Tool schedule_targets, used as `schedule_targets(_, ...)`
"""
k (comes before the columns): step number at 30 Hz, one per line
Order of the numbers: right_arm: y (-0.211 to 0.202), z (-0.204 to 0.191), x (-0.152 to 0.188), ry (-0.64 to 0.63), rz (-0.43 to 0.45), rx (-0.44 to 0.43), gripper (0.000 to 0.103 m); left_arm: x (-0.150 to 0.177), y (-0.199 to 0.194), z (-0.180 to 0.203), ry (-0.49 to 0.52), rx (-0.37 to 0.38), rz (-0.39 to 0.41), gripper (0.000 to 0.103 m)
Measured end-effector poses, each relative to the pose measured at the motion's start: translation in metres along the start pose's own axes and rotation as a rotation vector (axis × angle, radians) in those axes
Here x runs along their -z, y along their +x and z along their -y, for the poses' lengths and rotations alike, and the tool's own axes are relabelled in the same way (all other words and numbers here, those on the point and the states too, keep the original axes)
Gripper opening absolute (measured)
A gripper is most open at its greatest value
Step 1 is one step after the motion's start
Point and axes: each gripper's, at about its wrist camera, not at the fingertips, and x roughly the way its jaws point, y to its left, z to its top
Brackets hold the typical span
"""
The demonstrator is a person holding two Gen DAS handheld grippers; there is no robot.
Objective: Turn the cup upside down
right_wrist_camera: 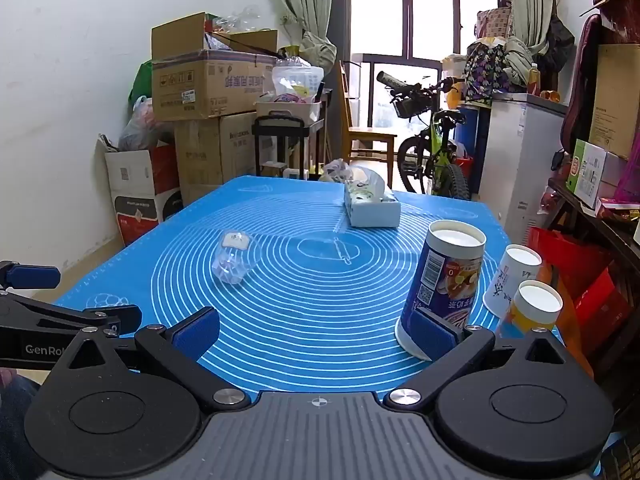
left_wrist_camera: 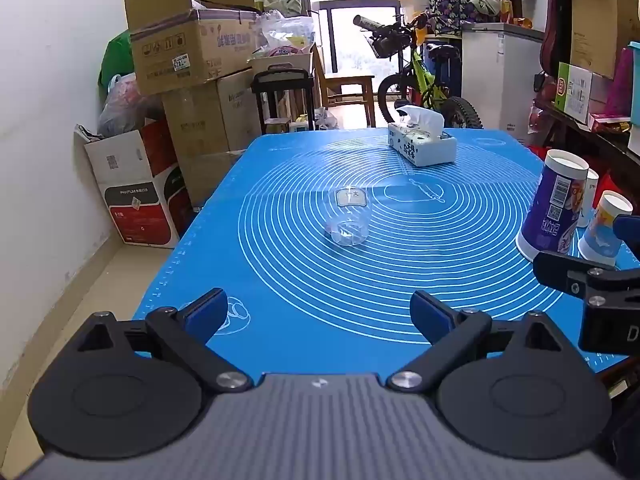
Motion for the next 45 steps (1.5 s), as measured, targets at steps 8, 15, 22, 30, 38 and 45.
schedule_targets(8,0.0009,-0.0002,-0.0004,-0.001,-0.005,-0.006,0.101,0.0017,-0.0070,-0.0015,-0.009,0.004,-0.006,0.097)
schedule_targets(15,0.0006,0.0003,0.0000,0.001,-0.003,-0.001,0.101,-0.0011,-0.0003,-0.0007,-0.001,0.000,-0.004,0.097)
schedule_targets(22,0.0011,0.0005,-0.0003,0.001,-0.005,-0.001,0.101,0.0000,-0.0018,0.0001,0.007,-0.009,0.002,0.097)
schedule_targets(30,0.0007,0.0006,-0.0003,0.001,-0.006,0.000,0.101,-0.0004,-0.0027,0.0002,0.014,-0.011,-0.001,0.097)
schedule_targets(38,0.0012,0.0009,-0.0006,0.002,-0.007,-0.002,0.101,-0.0015,-0.0024,0.0002,0.015,-0.013,0.001,0.097)
schedule_targets(45,0.0004,0.0011,-0.0029,0.005,-0.009,-0.006,0.101,-0.0018,-0.0018,0.0010,0.015,-0.015,0.000,0.097)
